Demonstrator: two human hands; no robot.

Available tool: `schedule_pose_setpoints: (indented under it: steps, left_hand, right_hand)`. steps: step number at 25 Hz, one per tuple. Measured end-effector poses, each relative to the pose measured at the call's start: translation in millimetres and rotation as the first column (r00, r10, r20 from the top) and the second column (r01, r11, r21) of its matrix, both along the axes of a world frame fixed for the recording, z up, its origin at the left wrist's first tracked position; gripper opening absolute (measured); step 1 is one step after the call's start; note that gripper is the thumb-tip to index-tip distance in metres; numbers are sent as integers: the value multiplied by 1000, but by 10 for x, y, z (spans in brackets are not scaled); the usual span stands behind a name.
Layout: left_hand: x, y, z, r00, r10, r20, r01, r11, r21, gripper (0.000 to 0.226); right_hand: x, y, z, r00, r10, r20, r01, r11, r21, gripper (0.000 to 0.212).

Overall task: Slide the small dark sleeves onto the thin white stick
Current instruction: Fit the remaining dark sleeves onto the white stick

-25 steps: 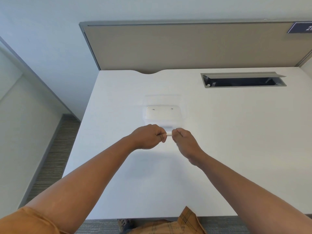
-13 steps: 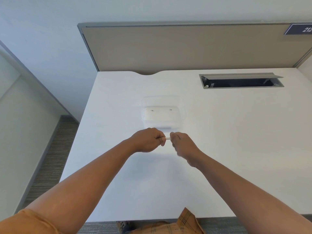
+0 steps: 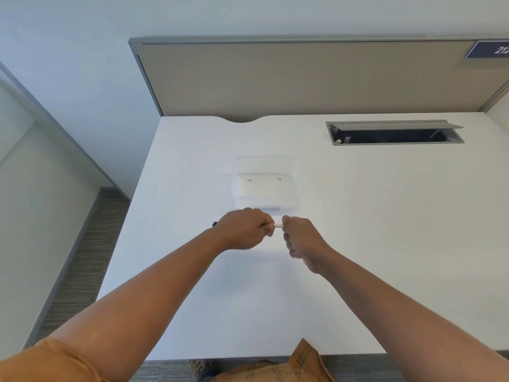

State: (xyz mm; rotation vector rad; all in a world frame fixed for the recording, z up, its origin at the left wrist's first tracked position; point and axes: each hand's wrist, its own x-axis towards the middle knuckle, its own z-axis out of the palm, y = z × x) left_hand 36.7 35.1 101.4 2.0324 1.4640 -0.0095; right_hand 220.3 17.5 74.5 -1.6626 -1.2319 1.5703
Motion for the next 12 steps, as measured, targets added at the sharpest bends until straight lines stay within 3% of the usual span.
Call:
schedule_pose_setpoints:
  steps: [1,2,4,7,10,12]
  left_hand:
    - [17,-27,-28,998,-19,-56,22,998,54,28]
    - [22,-41,-54,998,-23,-66,28,997,68,28]
    - [-3,-17,-70,999,-12,-52,14,999,38,28]
    - [-11,0,-95,999,-35,-1,35,999,-32,27]
    - [-51,-24,-124,992,-74,99,81,994,-76,27]
    - [-159,6,-193,992,-71,101,76,996,-40,26]
  right_hand:
    - [-3,11,39,992,-50,-113,24,975,-219,35]
    - [17,16,59,993,-22,-117,-12,959,-282,33]
    - [43,10,63,995,99,5,-97,988,-123,36]
    - [83,-40,37,978,128,164,-153,977,150,31]
    - [137,-6,-18,965,180,192,-222,948,227,17]
    - [213,37,-32,972,135,192,-180,954,239,17]
